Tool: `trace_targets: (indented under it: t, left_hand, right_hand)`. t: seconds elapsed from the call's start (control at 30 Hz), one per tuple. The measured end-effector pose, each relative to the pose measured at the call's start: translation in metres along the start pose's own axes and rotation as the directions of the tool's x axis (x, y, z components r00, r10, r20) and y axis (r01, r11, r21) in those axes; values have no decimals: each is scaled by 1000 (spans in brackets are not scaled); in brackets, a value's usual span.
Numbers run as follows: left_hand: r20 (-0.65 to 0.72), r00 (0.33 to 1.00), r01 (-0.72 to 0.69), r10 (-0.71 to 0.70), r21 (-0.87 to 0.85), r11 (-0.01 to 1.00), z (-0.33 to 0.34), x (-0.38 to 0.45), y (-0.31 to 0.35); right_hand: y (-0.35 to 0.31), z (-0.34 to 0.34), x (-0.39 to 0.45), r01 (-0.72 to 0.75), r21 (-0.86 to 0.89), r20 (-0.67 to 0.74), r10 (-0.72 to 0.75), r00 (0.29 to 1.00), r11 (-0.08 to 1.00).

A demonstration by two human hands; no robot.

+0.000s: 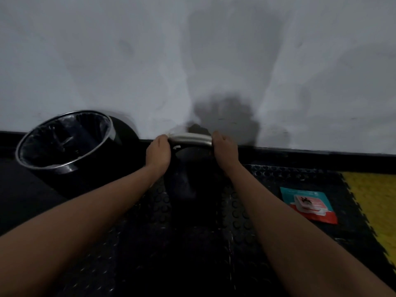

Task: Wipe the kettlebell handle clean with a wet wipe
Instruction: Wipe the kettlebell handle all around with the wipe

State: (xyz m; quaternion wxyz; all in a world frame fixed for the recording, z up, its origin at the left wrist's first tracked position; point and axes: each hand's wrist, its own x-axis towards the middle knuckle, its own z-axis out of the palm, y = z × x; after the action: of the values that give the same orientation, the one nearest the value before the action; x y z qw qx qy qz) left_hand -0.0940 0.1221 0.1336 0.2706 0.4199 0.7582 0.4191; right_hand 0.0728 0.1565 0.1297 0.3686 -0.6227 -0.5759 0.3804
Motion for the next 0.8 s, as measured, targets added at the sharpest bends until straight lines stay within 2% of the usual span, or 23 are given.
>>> trace_targets:
  t: [0.03, 0.07, 0.13, 0.17, 0.23, 0.3, 0.37, 0.43, 0.5, 0.57, 0.63, 0.7, 0.73, 0.77, 0.8]
  left_hand:
    - [44, 997, 57, -59, 47, 997, -3, 4, 7]
    - [89, 994, 54, -64, 119, 991, -6, 8, 12]
    - [143, 986, -125, 91, 248, 961, -8, 10, 20]
    - [166, 952, -296, 256, 298, 907, -6, 7, 21]
    - [206, 818, -575, 537, 275, 771, 0, -3, 21]
    - [176, 689, -715, 703, 324, 620, 7, -10, 14]
    - [114, 656, -734, 746, 327, 595, 11, -14, 4]
    - [38, 692, -706, 720, 243, 666, 10, -16, -8]
    - [-56, 770, -622, 635, 152, 768, 10, -19, -14]
    - [-101, 903, -416, 417, 28, 909, 10, -17, -9]
    - [-38, 988, -151, 151, -8, 988, 7, -4, -4]
    - [71, 992, 113, -106, -102, 988, -1, 10, 3]
    - [135, 977, 184, -164, -147, 972, -6, 13, 10]
    - [186, 969, 186, -161, -121, 975, -10, 17, 15]
    - [238, 965, 105, -107, 19, 994, -11, 20, 22]
  right_hand:
    - [0, -1, 0, -4, 7, 0, 5, 1000, 1000]
    - [0, -2, 0, -13, 15, 12, 13, 1000, 1000]
    - [1, -3, 0, -28, 25, 51, 27, 998, 999]
    - [0, -3, 0, -21, 26, 47, 20, 999, 999]
    - [0, -1, 0, -3, 22, 1, 3, 1000, 1000]
    - [0, 1, 0, -4, 4, 8, 4, 1000, 1000]
    - [0, 0, -1, -36, 19, 51, 35, 998, 999]
    - [1, -3, -1, -55, 42, 69, 52, 996, 998]
    - [1, -6, -1, -43, 34, 76, 40, 996, 999]
    - [2, -6, -2, -38, 42, 73, 34, 997, 998]
    - [0, -4, -3, -28, 44, 39, 26, 999, 999]
    - [-2, -1, -3, -18, 54, -11, 18, 1000, 998]
    - [-3, 0, -3, -26, 55, -19, 27, 999, 998]
    - [-3, 0, -3, -33, 49, -12, 34, 999, 998]
    - [-4, -1, -2, -34, 40, 1, 34, 999, 999]
